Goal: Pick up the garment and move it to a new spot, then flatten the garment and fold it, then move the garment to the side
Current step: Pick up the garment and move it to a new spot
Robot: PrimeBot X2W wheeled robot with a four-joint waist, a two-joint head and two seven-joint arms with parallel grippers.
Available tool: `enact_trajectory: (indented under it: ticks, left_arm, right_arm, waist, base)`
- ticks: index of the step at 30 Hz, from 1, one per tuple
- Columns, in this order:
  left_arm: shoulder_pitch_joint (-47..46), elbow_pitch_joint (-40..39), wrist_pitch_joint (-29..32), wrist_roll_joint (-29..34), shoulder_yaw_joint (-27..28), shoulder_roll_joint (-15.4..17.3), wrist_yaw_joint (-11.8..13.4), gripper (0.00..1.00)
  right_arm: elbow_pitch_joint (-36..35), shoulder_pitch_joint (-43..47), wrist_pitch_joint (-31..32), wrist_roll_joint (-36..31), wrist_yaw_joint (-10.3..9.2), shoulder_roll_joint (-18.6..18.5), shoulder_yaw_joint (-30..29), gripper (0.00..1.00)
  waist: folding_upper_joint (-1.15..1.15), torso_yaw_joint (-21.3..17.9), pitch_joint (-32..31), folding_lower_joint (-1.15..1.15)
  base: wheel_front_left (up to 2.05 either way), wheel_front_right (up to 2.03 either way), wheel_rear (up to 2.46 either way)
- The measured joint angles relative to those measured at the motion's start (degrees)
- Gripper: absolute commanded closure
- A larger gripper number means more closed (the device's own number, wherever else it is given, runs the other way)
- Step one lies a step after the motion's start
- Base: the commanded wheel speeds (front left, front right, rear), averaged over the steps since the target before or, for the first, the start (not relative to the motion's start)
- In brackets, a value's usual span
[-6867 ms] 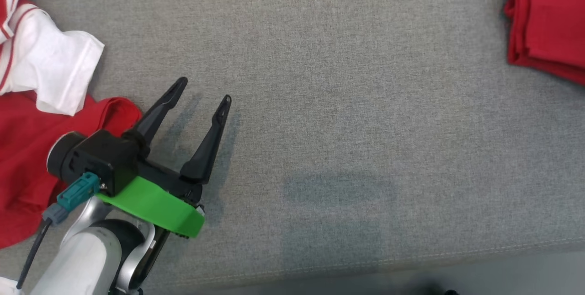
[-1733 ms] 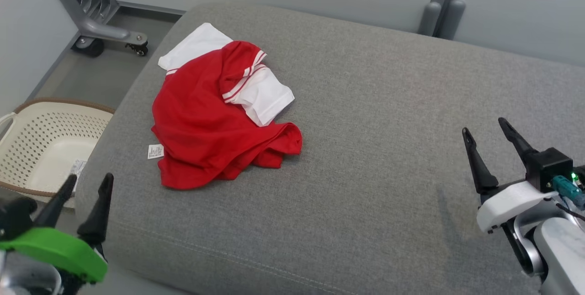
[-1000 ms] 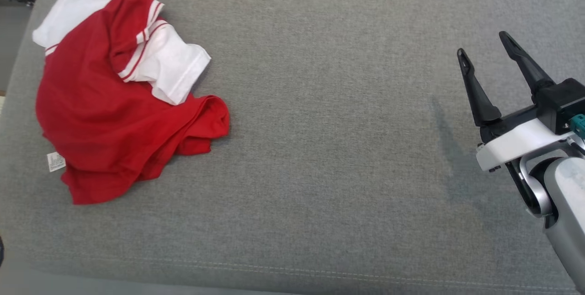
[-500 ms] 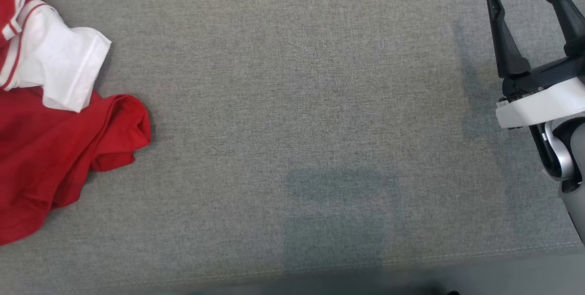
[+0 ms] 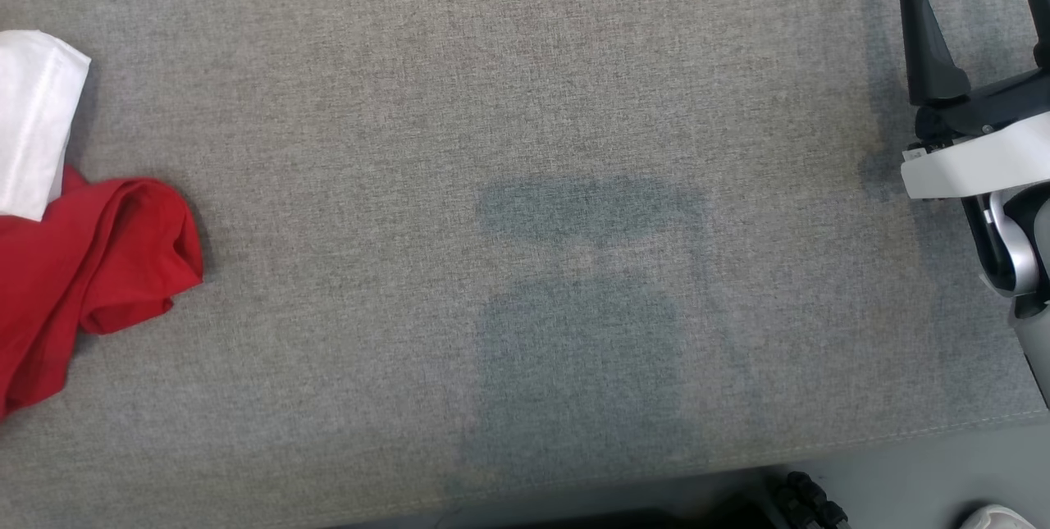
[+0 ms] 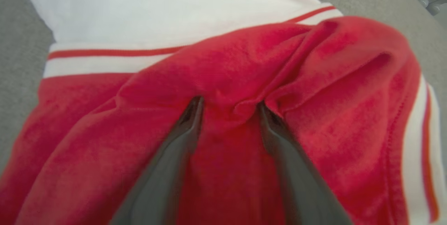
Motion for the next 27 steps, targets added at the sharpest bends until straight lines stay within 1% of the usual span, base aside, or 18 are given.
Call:
enact_trajectory:
  ticks: [4, 5, 8, 11, 13, 15, 18, 23, 24, 27]
  left_arm:
    - [-1.25, 0.58, 0.32, -1.18, -1.18, -0.88, -1.25, 1.0]
    - [-1.27, 0.54, 0.68, -1.2, -1.87, -0.87, -2.05, 1.0]
    - [-1.32, -0.91, 1.74, -1.47, -4.32, -1.62, -5.17, 1.0]
    - [-1.85, -3.85, 1.88, -1.49, -7.88, -3.76, -8.64, 1.0]
    - [-2.22, -5.66, 1.87, -1.49, -9.72, -5.17, -10.49, 1.0]
    - [-2.4, -7.43, 1.79, -1.43, -11.27, -5.79, -12.27, 1.0]
    - [-2.42, -10.2, 1.78, -0.51, -14.36, -6.72, -13.1, 1.0]
    - [-2.33, -14.93, 1.75, 0.7, -20.85, -10.58, -13.59, 1.0]
    - [-2.33, -14.93, 1.75, 0.7, -20.85, -10.58, -13.59, 1.0]
    - [-2.04, -17.36, 1.22, 1.34, -24.48, -12.81, -13.68, 1.0]
  right_arm:
    - [1.19, -0.02, -0.48, -0.01, 0.0, 0.16, 0.21, 0.0]
    - [1.57, -0.04, -0.73, -0.01, 0.0, 0.31, 0.33, 0.0]
    - [2.53, -0.1, -1.24, -0.01, 0.0, 0.91, 0.68, 0.0]
    - [3.99, -0.09, -1.67, -0.01, -0.01, 1.49, 0.74, 0.0]
    - [5.01, -0.04, -2.11, 0.0, -0.02, 1.92, 0.82, 0.0]
    - [5.98, 0.12, -2.35, 0.01, -0.02, 2.48, 1.1, 0.0]
    - [7.49, 0.88, -2.75, 0.12, -0.02, 3.59, 1.63, 0.0]
    - [9.39, 2.38, -3.25, 0.64, -0.02, 5.61, 2.71, 0.0]
    - [9.39, 2.38, -3.25, 0.64, -0.02, 5.61, 2.71, 0.0]
    - [10.59, 3.43, -3.71, 1.02, -0.02, 6.71, 3.35, 0.0]
  waist:
    - [0.0, 0.37, -0.7, 0.0]
    - [0.0, 0.46, -0.96, 0.0]
    - [0.0, 0.64, -1.9, 0.0]
    - [0.0, 0.8, -3.11, 0.0]
    - [0.0, 0.9, -4.09, 0.0]
    - [0.0, 1.01, -5.22, 0.0]
    - [0.0, 1.14, -7.15, 0.0]
    - [0.0, 1.15, -10.76, 0.0]
    - [0.0, 1.15, -10.76, 0.0]
    - [0.0, 0.97, -13.07, -0.01]
  base:
    - [0.0, 0.0, 0.0]
    - [0.0, 0.0, 0.0]
    - [0.0, 0.0, 0.0]
    - [0.0, 0.0, 0.0]
    - [0.0, 0.0, 0.0]
    - [0.0, 0.0, 0.0]
    - [0.0, 0.0, 0.0]
    - [0.0, 0.0, 0.0]
    - [0.0, 0.0, 0.0]
    - [0.0, 0.0, 0.0]
